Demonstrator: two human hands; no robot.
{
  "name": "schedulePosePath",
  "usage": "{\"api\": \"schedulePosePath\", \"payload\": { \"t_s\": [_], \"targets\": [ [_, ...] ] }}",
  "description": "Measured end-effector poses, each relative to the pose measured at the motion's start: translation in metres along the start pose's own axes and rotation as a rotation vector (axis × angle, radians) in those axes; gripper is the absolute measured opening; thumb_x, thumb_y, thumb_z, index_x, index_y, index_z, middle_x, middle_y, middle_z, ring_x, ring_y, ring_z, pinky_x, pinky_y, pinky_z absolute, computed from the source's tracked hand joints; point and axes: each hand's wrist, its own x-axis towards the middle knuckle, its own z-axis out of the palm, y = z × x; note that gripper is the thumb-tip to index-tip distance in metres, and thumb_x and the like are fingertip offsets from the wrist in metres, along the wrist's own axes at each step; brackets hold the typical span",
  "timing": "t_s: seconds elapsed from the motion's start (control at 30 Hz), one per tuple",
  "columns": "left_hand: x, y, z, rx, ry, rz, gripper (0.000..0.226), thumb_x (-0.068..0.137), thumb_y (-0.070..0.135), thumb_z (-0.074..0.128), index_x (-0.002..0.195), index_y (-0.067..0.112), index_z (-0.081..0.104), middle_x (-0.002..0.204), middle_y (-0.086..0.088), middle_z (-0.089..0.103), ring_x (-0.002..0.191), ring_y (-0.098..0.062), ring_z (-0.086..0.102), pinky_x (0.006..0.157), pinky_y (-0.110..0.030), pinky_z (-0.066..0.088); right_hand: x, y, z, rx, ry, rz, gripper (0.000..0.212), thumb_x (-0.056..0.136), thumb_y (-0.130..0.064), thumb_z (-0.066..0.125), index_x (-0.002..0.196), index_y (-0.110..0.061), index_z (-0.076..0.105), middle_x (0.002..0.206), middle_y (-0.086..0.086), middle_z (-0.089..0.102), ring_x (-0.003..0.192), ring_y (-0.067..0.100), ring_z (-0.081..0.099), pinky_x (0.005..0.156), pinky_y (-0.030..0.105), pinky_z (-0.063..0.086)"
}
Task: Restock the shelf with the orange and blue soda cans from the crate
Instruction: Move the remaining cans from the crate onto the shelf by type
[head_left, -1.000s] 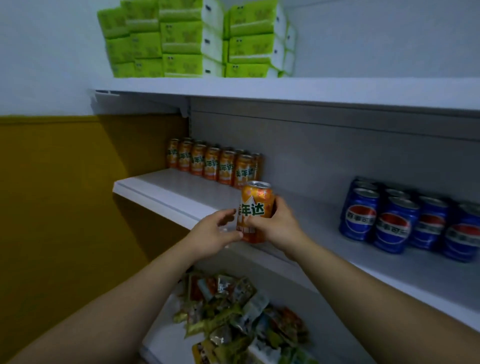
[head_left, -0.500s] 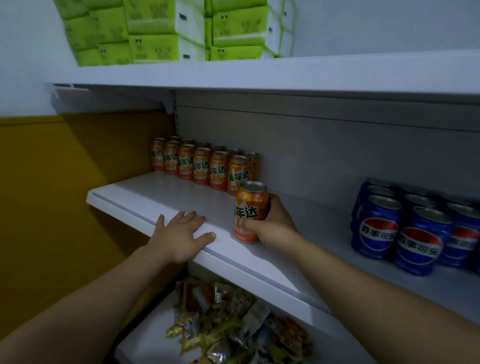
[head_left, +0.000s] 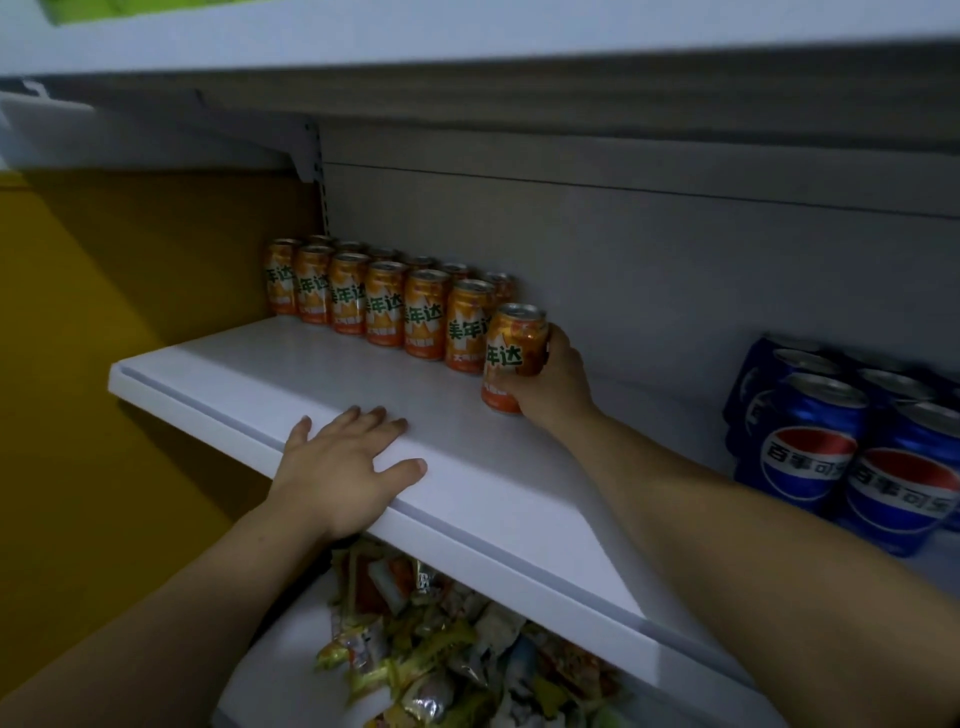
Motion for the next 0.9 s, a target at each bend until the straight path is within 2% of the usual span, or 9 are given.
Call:
{"api": "schedulePosePath", "payload": {
  "t_s": [0.17,0.33,0.47,0.6,0.9],
  "targets": [
    [-0.001,0.0,0.002,0.005,0.011,0.009,0.099,0.057,0.081,-0.004,0.147,0.045,0.017,0.159,0.015,0.009,0.146,-0.008,0.003,0.118,-0.048,0.0,0.016,0.006,-0.001,-0.116,0.041,-0.015,0.073,0.079,-0.03,0.076,0.138,-0.017,0.036,0.135,0.006,0.055,0.119,0.025,0.056,0.093,0.032,0.045],
    [-0.002,0.001,0.002,-0.002,0.033,0.007,0.099,0.057,0.08,-0.004,0.146,0.045,0.019,0.159,0.016,0.01,0.146,-0.008,0.004,0.118,-0.047,0.0,0.028,0.011,0.004,-0.136,0.054,0.03,0.07,0.078,-0.026,0.075,0.137,-0.015,0.038,0.134,0.006,0.054,0.12,0.025,0.054,0.088,0.025,0.039],
    [-0.002,0.001,0.003,0.0,0.047,0.009,0.098,0.057,0.08,-0.004,0.146,0.045,0.019,0.158,0.016,0.011,0.146,-0.008,0.004,0.118,-0.047,0.0,0.041,0.017,0.01,-0.146,0.078,0.031,0.076,0.075,-0.03,0.077,0.138,-0.016,0.038,0.135,0.009,0.053,0.122,0.027,0.054,0.098,0.035,0.045],
    [-0.002,0.0,0.004,0.005,0.052,0.01,0.097,0.058,0.08,-0.004,0.146,0.046,0.019,0.158,0.016,0.011,0.146,-0.008,0.005,0.118,-0.047,0.001,0.054,0.025,0.018,-0.171,0.121,0.02,0.082,0.073,-0.035,0.077,0.141,-0.013,0.036,0.135,0.013,0.052,0.121,0.03,0.054,0.1,0.043,0.046],
    [-0.002,0.0,0.006,0.006,0.074,0.003,0.096,0.059,0.079,-0.005,0.146,0.046,0.019,0.158,0.018,0.011,0.146,-0.006,0.004,0.117,-0.046,0.001,0.083,0.038,0.023,-0.234,0.169,0.044,0.083,0.079,-0.03,0.075,0.145,-0.008,0.03,0.14,0.015,0.047,0.125,0.033,0.05,0.1,0.041,0.043]
  ]
}}
